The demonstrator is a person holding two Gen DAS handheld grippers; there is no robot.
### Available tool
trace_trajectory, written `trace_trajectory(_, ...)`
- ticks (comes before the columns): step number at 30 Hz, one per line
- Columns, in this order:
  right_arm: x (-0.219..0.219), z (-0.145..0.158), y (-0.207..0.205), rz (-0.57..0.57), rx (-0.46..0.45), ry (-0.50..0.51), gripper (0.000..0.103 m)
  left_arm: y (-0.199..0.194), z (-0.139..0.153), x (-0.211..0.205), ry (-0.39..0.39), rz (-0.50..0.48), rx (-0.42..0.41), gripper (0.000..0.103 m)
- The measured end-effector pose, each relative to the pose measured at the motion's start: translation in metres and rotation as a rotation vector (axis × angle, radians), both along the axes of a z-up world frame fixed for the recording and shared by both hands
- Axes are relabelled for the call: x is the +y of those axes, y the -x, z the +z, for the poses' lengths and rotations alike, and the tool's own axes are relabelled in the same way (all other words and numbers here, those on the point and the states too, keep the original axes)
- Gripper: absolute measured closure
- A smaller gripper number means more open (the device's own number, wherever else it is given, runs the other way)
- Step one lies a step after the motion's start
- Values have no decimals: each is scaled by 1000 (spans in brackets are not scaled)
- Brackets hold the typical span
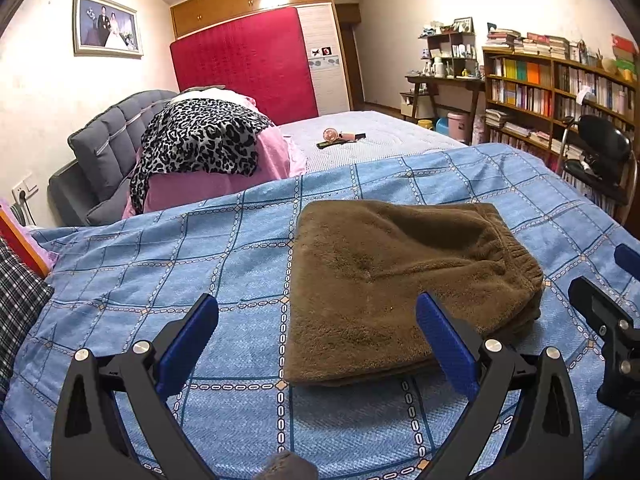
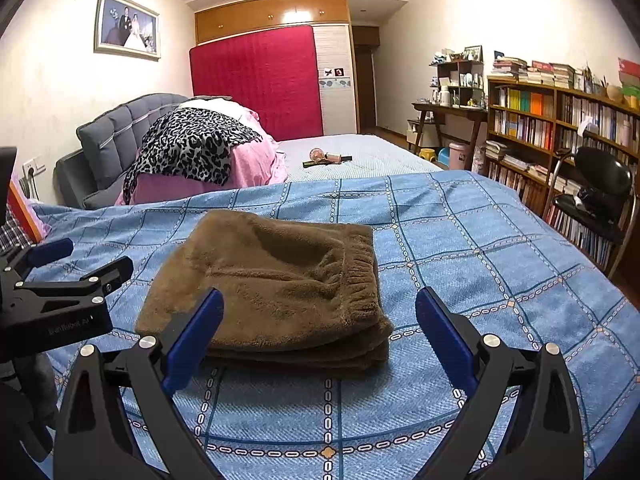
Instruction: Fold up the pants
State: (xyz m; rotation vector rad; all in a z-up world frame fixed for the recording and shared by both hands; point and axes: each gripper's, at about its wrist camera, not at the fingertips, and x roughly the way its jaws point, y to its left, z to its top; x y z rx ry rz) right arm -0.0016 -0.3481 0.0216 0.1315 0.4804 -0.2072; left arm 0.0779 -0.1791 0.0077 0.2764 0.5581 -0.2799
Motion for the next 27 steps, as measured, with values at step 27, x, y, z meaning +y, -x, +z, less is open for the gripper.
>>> trace_trajectory(27, 8, -5, -9, 35, 22, 28, 3, -5, -7, 0, 0, -15, 72, 5)
